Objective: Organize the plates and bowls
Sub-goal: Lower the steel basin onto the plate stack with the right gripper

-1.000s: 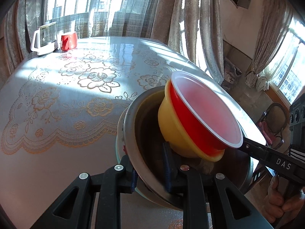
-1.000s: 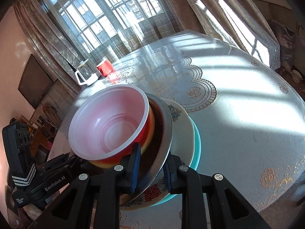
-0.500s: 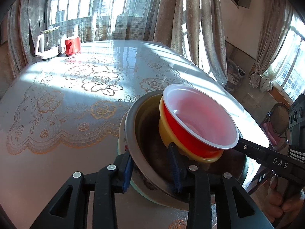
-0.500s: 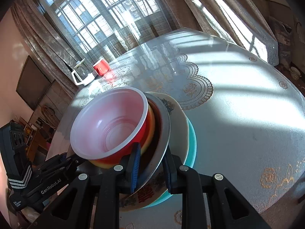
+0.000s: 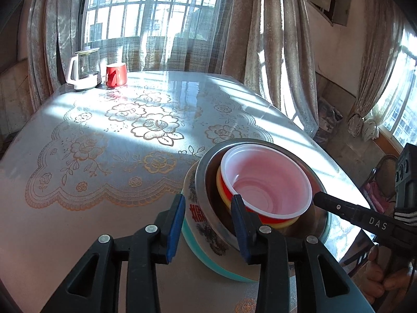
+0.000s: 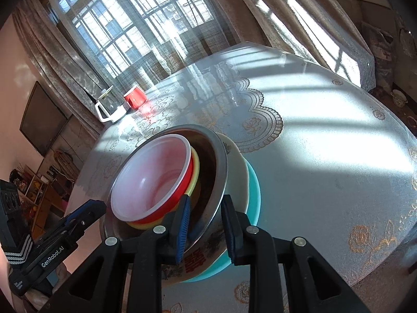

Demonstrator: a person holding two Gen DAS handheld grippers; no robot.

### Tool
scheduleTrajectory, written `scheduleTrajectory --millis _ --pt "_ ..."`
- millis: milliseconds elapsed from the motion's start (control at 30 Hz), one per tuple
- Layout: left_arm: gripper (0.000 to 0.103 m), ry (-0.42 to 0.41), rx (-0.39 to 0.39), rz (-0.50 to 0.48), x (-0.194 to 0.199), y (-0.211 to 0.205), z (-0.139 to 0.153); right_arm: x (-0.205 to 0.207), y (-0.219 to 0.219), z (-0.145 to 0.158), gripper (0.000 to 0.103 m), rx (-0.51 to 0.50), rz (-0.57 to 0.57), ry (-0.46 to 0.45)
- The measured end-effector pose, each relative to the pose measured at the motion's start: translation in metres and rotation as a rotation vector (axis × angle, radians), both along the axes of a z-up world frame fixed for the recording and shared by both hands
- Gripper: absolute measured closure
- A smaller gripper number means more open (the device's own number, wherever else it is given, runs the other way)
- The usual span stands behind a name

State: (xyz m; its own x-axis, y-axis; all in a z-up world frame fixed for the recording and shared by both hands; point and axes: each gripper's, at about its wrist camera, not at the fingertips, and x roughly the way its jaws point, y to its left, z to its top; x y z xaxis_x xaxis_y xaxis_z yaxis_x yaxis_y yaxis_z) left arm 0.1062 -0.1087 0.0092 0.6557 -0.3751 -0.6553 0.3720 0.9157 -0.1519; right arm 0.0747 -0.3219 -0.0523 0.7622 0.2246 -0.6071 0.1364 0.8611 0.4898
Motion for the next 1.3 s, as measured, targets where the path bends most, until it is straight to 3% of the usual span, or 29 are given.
scheduleTrajectory --millis 133,300,433,667,1300 --pt "0.066 -0.002 0.004 0.001 0.004 -0.004 0.001 -0.007 -0.004 0.012 0.078 -0.01 -0.045 -0.055" --pt "0.066 0.008 0.012 -0.019 0.003 -0.013 -0.003 -0.001 0.01 0.028 0.078 -0.049 0.003 -0.098" --pt "0.066 -0.008 0.023 -0.053 0.0 -0.02 -0.003 0.018 0.027 0.028 0.077 -0.077 0.061 -0.072" --pt "0.066 0.009 0.004 -0.116 0.0 -0.027 -0.005 0.038 0.031 0.014 0.075 -0.13 0.048 0.002" --pt "0.062 0.038 -0.016 -0.159 -0.011 -0.035 -0.008 0.018 0.037 0.019 0.08 -0.149 0.09 0.002"
